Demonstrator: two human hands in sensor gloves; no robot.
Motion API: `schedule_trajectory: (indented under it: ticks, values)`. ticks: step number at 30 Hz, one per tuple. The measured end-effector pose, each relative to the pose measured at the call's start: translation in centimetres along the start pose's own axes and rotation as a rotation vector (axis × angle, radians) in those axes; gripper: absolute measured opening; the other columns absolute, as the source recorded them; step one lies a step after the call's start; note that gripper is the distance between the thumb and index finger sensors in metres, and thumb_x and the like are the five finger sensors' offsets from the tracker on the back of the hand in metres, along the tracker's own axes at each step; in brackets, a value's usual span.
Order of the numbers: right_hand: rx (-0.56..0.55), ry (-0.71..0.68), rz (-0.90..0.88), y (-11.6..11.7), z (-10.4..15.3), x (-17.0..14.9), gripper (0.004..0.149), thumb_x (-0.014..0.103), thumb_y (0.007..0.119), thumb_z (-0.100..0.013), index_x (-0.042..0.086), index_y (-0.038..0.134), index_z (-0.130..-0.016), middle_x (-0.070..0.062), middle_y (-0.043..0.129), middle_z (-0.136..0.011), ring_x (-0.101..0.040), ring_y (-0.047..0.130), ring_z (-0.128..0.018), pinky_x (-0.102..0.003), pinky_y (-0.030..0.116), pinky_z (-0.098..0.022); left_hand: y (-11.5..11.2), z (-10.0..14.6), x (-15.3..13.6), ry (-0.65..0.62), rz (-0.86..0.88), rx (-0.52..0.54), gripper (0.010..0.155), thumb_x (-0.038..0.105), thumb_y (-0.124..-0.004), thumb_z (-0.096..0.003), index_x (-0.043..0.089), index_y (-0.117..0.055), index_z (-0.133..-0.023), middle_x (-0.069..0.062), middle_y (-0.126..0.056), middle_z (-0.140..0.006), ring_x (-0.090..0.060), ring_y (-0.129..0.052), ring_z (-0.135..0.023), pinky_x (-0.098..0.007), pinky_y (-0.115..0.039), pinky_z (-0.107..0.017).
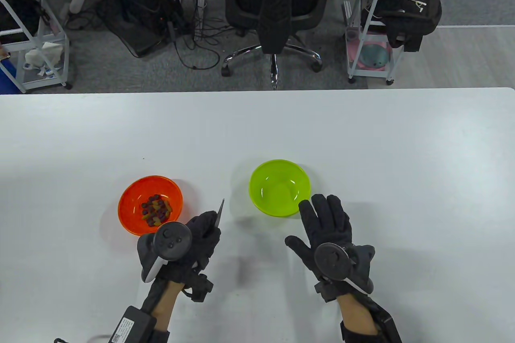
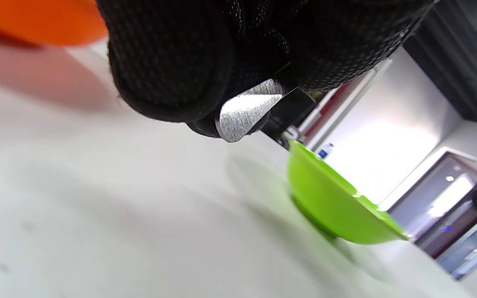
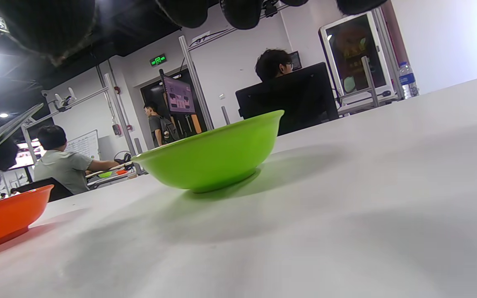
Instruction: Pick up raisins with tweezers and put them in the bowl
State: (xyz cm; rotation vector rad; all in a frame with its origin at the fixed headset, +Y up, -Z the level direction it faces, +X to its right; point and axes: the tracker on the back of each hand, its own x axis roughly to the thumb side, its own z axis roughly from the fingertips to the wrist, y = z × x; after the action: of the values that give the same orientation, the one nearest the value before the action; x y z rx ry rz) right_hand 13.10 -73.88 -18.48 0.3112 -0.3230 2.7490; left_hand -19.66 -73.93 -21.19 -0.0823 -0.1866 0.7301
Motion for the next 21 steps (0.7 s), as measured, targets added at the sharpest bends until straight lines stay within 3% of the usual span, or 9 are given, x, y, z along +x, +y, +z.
schedule_trajectory:
  ticks: [10, 21]
  values:
    - [-0.052, -0.042, -0.063, -0.1, 0.4, 1.3, 0.082, 0.069, 0.065, -0.05, 0.03, 0.036, -0.117, -0.014, 0.035, -0.124, -0.047, 0.03, -0.117, -0.068, 0.045, -0.076, -1.3, 1.2, -1.3, -0.05, 0.39, -0.115, 0.052, 0.043, -0.082, -0.0537, 0.017, -0.081, -0.098, -0.008, -0.094, -0.082, -0.022, -0.108, -0.05, -0.027, -0.097, -0.031]
    - [-0.063, -0.081, -0.19, 0.2, 0.9, 3.2, 0.082, 0.07, 0.063, -0.05, 0.029, 0.037, -0.117, -0.013, 0.039, -0.123, -0.046, 0.038, -0.116, -0.066, 0.049, -0.076, -2.0, 1.7, -0.2, -0.103, 0.41, -0.167, 0.052, 0.046, -0.075, -0.0555, 0.018, -0.075, -0.099, -0.004, -0.096, -0.08, -0.019, -0.11, -0.048, -0.028, -0.096, -0.03]
